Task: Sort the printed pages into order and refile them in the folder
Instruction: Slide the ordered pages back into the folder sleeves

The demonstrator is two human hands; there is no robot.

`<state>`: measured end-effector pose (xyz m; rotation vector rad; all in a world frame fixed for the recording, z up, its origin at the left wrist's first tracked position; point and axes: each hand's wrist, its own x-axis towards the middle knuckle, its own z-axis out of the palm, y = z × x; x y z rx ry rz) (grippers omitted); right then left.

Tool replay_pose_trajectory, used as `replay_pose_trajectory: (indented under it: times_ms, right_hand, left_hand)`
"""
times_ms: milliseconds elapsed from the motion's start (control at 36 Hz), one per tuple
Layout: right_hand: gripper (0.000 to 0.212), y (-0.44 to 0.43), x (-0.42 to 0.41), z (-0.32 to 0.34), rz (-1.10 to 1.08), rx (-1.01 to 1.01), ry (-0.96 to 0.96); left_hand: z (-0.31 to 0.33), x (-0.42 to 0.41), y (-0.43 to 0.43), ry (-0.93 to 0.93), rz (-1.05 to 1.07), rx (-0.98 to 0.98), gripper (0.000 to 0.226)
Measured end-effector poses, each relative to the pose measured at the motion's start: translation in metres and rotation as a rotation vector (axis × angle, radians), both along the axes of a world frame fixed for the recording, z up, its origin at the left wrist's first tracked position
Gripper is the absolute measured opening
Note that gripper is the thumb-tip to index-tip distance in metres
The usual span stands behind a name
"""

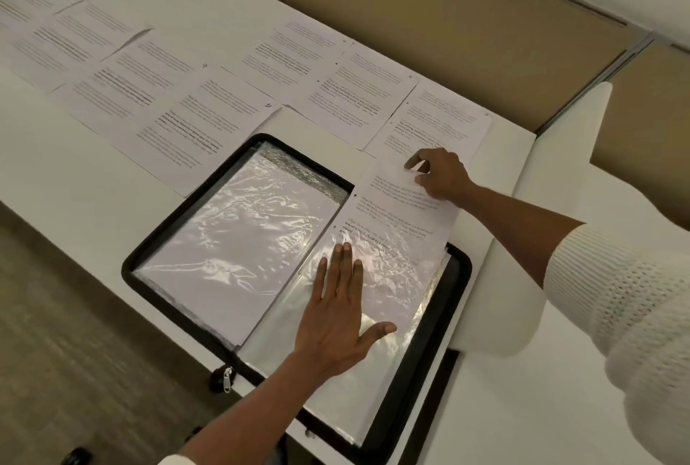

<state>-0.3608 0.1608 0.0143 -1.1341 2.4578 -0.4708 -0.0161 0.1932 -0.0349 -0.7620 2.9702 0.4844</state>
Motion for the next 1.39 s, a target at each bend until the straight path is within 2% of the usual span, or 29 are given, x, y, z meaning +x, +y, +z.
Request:
replay_pose_trajectory:
  times_ms: [667, 750, 806, 889, 1000, 1222, 1278, 1389]
  right_hand:
    - [0.017, 0.033, 0.102, 0.001, -0.045, 0.051, -0.186]
    - [0.010, 0.037, 0.109, -0.006, -0.052, 0.055, -0.175]
    - [0.020, 0.040, 0.114, -0.009, -0.067, 0.041, -0.177]
    - [0.042, 0.045, 0.124, -0.011, -0.035, 0.035, -0.123]
    - [0.041, 0.049, 0.132, -0.015, -0.023, 0.066, -0.035]
    - [0.040, 0.061, 0.129, 0.008, -0.161, 0.212, 0.199]
    - [0.042, 0.066, 0.129, 0.010, -0.224, 0.172, 0.191]
    - [0.044, 0.075, 0.135, 0.008, -0.390, -0.105, -0.022]
  left_hand:
    - [-0.003, 0.011, -0.011, -0.011, -0.117, 0.032, 0.117]
    - [-0.003, 0.012, -0.013, -0.002, -0.131, 0.029, 0.117]
    - [-0.003, 0.013, -0.015, -0.006, -0.149, 0.039, 0.116]
    - [-0.002, 0.013, -0.016, 0.010, -0.149, 0.047, 0.117]
    - [-0.004, 0.014, -0.017, 0.023, -0.148, 0.037, 0.116]
    - [-0.007, 0.016, -0.023, 0.015, -0.197, 0.059, 0.111]
    - [-0.010, 0.017, -0.025, 0.024, -0.198, 0.058, 0.110]
    - [-0.011, 0.017, -0.028, 0.040, -0.205, 0.082, 0.110]
